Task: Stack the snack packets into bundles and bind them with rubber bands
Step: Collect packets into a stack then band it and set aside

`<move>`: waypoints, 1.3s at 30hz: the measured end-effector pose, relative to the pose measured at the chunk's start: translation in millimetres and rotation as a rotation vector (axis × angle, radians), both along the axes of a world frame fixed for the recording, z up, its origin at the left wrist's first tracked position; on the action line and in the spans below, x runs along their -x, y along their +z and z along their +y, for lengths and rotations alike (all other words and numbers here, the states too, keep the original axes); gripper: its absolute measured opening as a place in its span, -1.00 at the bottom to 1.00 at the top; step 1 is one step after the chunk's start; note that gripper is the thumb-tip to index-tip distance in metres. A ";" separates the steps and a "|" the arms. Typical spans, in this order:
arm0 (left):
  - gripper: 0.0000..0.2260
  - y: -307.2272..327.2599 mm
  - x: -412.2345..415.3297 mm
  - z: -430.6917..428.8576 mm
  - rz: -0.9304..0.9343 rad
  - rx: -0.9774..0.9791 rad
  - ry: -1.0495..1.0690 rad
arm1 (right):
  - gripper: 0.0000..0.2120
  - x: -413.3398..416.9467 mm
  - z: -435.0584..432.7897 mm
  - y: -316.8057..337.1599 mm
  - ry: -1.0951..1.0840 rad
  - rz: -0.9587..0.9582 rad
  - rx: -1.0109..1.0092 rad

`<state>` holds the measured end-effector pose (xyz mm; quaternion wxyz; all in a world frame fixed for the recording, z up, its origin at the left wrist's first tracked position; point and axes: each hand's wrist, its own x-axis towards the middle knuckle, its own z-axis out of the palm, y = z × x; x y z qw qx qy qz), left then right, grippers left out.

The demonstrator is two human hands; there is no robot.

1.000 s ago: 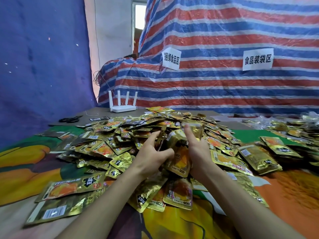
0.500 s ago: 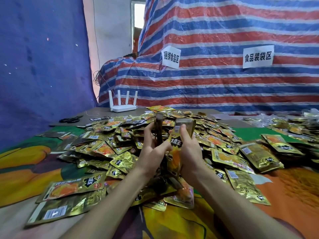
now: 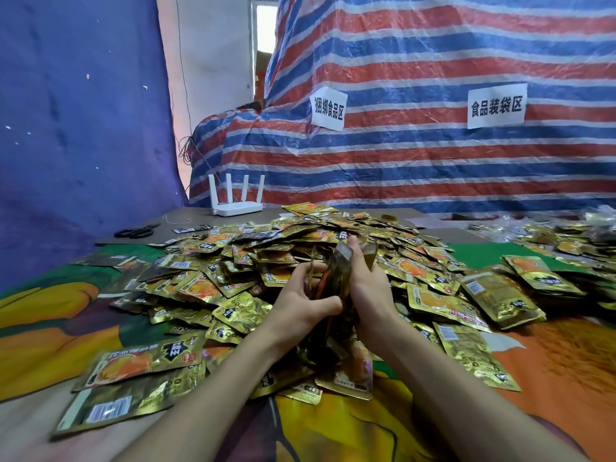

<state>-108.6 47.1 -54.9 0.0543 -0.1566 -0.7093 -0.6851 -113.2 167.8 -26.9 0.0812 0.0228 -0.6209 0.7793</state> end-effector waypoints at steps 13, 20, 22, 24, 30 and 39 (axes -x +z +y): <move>-0.45 -0.7 5.4 -4.3 0.057 -0.069 0.326 | -0.67 10.6 7.0 -12.7 -0.107 0.111 -0.387; -0.28 -6.3 10.9 -4.7 0.130 0.037 0.249 | -0.60 8.4 4.7 -13.2 0.057 0.165 -0.265; -0.26 -4.9 11.1 -3.7 0.123 0.042 0.225 | -0.49 7.8 4.5 -9.5 0.077 0.086 -0.254; -0.28 -3.5 10.7 -3.5 0.116 0.020 0.207 | -0.58 10.6 6.1 -10.0 -0.022 0.088 -0.254; -0.28 -0.6 0.4 -2.2 0.240 -0.016 0.169 | -0.74 19.4 13.1 -22.0 -0.274 0.150 -0.834; -0.16 1.9 -11.3 -1.9 0.558 0.126 0.121 | -0.66 1.7 56.4 -2.7 -0.423 0.059 -1.215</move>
